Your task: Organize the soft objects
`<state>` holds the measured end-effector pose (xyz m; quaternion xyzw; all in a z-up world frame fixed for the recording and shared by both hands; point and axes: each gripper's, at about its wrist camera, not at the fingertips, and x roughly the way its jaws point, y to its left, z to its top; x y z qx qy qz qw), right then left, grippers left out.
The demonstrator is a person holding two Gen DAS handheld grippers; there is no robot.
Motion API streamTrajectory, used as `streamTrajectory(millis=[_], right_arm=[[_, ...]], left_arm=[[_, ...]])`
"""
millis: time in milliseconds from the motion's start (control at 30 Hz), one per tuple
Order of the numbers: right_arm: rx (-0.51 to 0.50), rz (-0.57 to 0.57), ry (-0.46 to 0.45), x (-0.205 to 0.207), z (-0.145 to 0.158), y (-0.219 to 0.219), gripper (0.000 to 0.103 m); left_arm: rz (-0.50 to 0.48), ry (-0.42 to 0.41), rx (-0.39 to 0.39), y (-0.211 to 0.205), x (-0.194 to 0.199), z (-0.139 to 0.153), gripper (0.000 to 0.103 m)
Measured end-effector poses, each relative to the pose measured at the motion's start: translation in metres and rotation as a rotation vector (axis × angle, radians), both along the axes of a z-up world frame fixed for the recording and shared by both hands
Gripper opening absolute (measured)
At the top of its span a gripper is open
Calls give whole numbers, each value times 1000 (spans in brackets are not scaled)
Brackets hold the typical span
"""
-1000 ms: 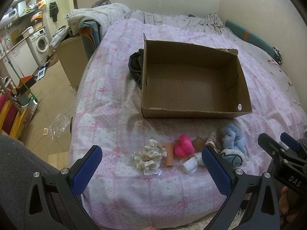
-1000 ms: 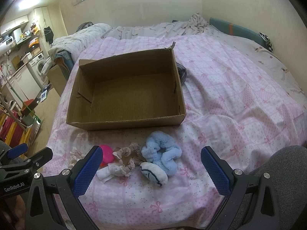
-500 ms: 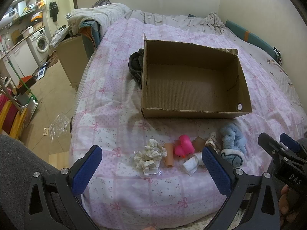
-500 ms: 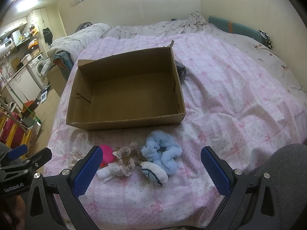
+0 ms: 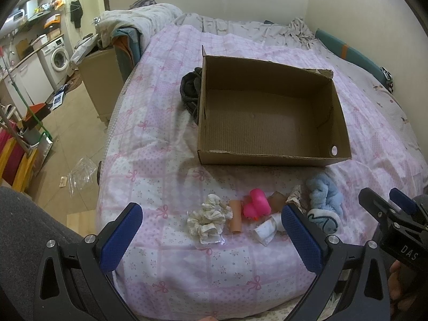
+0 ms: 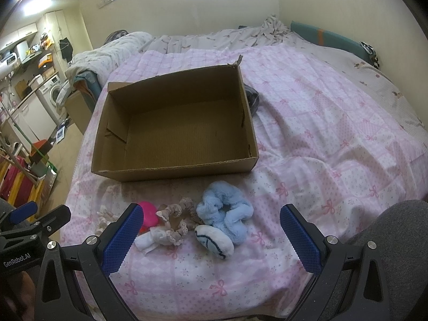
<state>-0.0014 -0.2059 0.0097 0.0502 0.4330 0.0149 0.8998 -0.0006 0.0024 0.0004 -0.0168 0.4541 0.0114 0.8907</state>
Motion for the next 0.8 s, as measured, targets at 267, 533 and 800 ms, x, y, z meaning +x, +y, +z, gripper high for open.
streamTrajectory(millis=[267, 533, 800], right_arm=[[1, -3, 2, 2, -1, -1, 103], [1, -3, 3, 1, -1, 0, 103], [0, -3, 3, 1, -1, 0, 103]], left_arm=[[0, 0, -1, 0, 0, 0, 103], [1, 1, -1, 0, 0, 0, 103], [1, 2, -2, 0, 0, 0, 103]])
